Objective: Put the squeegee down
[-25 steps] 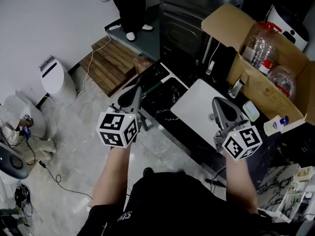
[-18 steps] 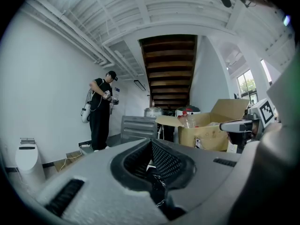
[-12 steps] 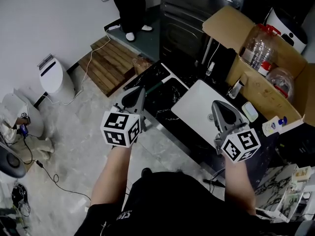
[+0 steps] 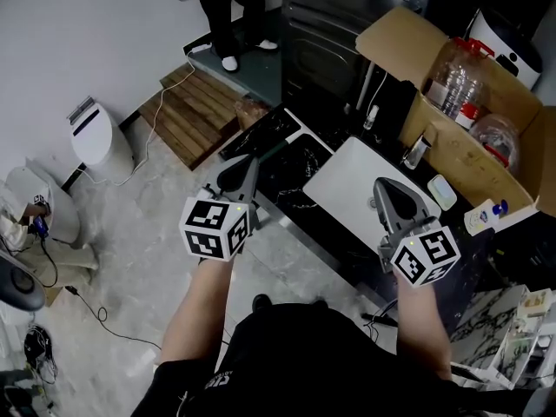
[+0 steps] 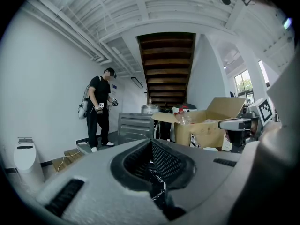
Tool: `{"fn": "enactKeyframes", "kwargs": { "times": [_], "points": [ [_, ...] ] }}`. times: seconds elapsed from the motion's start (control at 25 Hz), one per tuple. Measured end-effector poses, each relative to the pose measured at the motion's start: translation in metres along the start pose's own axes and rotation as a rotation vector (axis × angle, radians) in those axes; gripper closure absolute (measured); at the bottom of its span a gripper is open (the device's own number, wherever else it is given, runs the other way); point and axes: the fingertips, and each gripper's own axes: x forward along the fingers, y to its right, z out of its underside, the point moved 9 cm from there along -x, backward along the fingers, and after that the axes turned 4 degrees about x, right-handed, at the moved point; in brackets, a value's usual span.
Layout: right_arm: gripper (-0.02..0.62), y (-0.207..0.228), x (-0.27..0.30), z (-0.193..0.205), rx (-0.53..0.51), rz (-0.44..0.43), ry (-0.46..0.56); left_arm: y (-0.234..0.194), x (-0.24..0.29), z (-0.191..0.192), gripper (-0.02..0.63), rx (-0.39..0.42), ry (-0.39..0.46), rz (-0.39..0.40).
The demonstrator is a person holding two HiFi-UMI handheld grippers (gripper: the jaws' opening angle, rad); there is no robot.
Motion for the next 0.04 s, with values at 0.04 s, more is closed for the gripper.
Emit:
{"fn": "enactKeyframes", "kwargs": {
  "times": [0.04],
  "points": [
    [0.594, 0.0000, -0.0005, -0.0004, 0.000, 0.000, 0.001, 0.0003, -0.0004, -0.0003, 0.597, 0.000, 0.000, 0.000]
  ]
}}
